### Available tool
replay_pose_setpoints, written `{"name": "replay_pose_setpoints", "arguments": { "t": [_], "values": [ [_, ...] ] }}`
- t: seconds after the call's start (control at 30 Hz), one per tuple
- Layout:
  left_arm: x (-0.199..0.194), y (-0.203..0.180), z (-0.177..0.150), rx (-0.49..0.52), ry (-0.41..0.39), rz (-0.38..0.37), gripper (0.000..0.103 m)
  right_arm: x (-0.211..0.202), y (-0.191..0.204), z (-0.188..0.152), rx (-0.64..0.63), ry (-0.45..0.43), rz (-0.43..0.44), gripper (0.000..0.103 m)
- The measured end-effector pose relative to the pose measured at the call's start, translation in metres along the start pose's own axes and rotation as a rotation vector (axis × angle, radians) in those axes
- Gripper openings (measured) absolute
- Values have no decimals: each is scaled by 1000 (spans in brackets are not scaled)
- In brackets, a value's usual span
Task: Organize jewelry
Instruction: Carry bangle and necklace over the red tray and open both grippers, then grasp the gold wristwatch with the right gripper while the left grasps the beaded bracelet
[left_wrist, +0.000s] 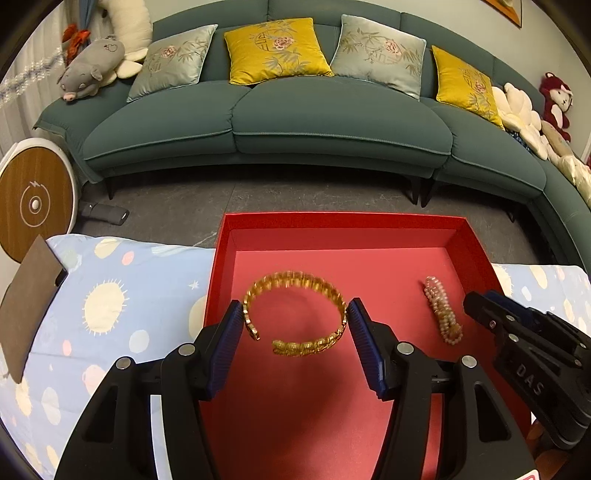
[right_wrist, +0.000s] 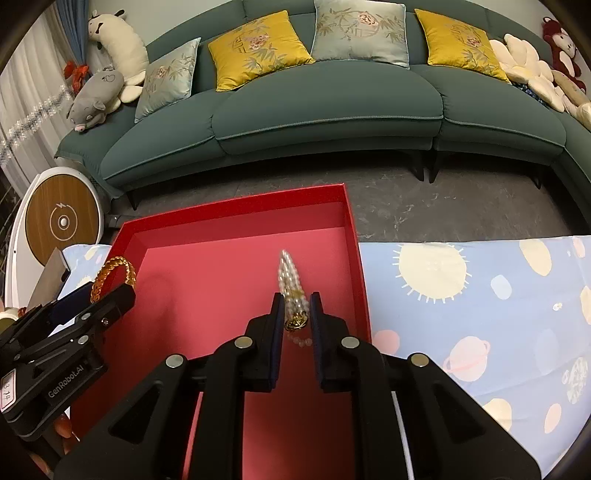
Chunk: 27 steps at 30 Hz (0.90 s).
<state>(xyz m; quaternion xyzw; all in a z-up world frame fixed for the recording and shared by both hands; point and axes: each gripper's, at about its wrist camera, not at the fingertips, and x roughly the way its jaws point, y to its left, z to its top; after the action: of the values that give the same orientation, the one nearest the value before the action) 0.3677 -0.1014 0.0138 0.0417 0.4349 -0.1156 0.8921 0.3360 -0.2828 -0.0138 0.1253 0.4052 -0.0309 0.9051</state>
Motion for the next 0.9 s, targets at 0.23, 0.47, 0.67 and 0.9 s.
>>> {"name": "replay_pose_setpoints", "arguments": {
  "t": [0.23, 0.47, 0.67, 0.9],
  "values": [
    [-50, 10, -2, -35, -50, 6, 67, -49, -7, -3, 47, -76, 36, 37],
    [-137, 17, -46, -5, -113, 25, 78, -147, -18, -41, 39, -120, 69, 38],
    [-186, 30, -110, -34, -114, 11, 82, -213, -20, -98, 19, -153, 48, 45],
    [-194, 40, -191, -91, -28, -8, 83, -243, -21, -181, -17, -136, 7, 46]
  ]
}}
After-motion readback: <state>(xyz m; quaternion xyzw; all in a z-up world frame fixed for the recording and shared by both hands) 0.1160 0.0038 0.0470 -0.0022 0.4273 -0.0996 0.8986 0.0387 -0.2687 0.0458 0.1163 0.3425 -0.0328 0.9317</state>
